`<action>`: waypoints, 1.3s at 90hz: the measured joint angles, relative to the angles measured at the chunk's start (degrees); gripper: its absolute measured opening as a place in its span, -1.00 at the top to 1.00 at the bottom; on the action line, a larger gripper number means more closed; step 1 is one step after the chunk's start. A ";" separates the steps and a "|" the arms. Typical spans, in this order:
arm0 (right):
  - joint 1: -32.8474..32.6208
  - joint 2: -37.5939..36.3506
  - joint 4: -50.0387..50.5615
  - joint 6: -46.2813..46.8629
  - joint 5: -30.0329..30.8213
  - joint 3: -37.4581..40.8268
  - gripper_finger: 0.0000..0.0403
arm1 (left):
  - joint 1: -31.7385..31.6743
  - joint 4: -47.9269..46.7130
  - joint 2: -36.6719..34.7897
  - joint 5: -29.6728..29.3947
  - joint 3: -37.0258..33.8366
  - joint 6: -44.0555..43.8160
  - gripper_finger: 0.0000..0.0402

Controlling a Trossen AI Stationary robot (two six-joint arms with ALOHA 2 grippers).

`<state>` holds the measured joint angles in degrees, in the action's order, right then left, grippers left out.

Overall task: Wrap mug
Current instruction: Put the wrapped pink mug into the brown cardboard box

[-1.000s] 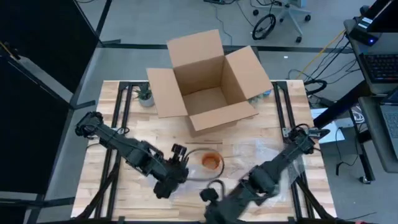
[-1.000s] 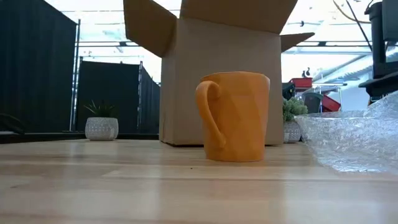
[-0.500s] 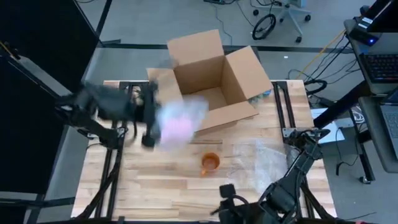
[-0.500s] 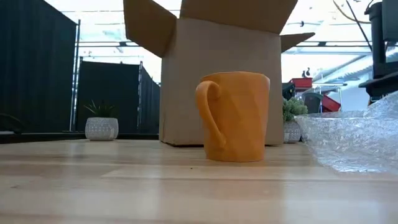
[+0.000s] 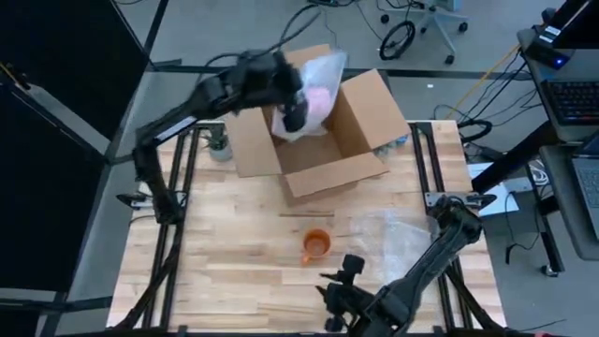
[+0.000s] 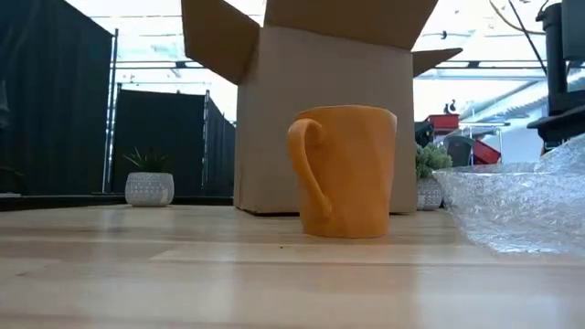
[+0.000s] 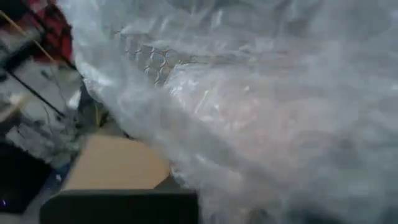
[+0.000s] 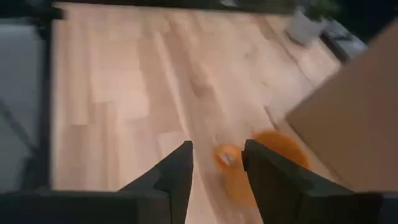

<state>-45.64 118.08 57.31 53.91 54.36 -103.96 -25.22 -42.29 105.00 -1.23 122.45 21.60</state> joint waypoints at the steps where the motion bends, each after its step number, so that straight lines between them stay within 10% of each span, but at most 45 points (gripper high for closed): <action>1: -0.03 0.00 -0.55 0.51 0.51 0.70 0.36 | -0.34 -0.26 0.65 0.45 0.00 0.09 0.95; 32: -3.46 -0.52 -3.76 23.50 17.71 14.86 0.35 | -5.91 -17.73 15.58 2.09 0.20 6.10 0.95; 117: -2.34 -0.52 -4.95 29.21 14.29 18.36 0.36 | -5.51 -31.57 19.85 6.05 5.16 5.72 -0.34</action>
<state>-47.99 117.56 52.36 83.11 68.64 -85.60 -30.73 -73.86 124.85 4.83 127.61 27.32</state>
